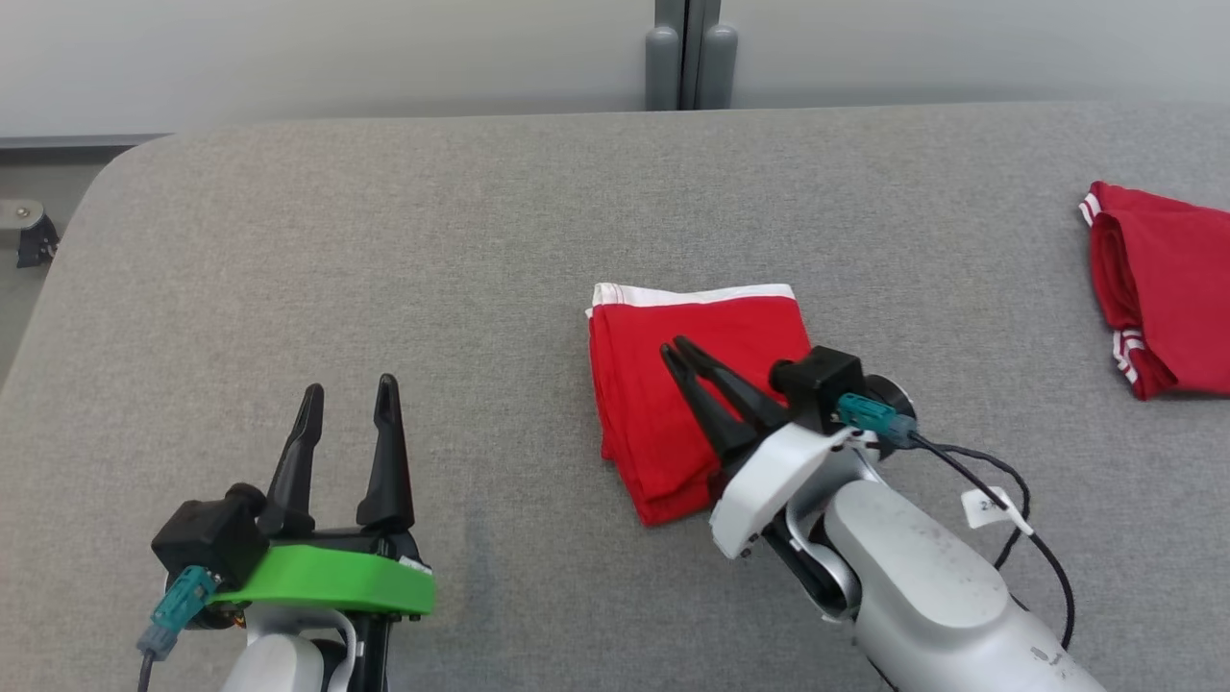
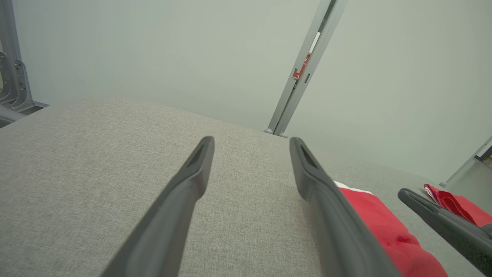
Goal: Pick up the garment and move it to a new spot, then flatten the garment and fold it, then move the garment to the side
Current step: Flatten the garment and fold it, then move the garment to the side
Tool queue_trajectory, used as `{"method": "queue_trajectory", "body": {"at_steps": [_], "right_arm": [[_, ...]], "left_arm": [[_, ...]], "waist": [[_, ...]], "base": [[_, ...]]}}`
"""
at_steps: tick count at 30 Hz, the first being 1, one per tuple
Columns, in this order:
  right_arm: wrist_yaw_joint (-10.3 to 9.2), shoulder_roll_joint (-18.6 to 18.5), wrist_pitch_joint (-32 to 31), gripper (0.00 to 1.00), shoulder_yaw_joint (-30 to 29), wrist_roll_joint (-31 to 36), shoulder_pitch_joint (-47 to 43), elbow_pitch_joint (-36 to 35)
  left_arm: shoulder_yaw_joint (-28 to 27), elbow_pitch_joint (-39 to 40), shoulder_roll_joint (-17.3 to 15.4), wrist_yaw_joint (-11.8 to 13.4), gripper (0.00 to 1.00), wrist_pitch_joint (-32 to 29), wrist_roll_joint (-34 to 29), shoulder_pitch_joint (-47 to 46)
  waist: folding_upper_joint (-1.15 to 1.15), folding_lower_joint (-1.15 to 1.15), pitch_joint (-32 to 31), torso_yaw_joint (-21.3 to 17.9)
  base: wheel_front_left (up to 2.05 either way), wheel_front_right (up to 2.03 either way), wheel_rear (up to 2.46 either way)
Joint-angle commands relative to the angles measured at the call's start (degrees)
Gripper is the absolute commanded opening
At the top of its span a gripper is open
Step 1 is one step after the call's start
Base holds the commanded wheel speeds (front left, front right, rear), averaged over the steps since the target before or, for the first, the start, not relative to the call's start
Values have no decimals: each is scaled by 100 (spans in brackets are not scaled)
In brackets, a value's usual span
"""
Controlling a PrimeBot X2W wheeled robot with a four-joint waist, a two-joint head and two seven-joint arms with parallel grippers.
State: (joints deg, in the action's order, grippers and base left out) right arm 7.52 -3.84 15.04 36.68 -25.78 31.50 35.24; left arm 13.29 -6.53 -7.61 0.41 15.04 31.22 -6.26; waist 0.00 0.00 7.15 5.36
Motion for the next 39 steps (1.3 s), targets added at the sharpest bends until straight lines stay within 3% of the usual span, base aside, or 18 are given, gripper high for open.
{"method": "queue_trajectory", "body": {"at_steps": [1, 10, 18, 39], "right_arm": [[-8, -50, 14, 100, -314, 195, -279, -207], [-8, 14, 16, 100, -2093, 1046, -1335, -1227], [-8, 67, 16, 100, -2902, 1423, -2043, -1665], [-8, 92, 17, 100, -3061, 1368, -2284, -1811]], "left_arm": [[-45, 14, 47, -26, 100, 15, -127, -76], [-401, -124, 302, -149, 100, 16, -632, 149], [-713, -240, 423, -238, 100, 17, -801, 558], [-860, -210, 468, -192, 100, 17, -840, 792]], "waist": [[0, 0, -84, -140], [0, 0, -291, -436], [0, 0, -423, -573], [0, 0, -446, -573]], "base": [[0, 0, 0], [0, 0, 0], [0, 0, 0], [0, 0, 0]]}}
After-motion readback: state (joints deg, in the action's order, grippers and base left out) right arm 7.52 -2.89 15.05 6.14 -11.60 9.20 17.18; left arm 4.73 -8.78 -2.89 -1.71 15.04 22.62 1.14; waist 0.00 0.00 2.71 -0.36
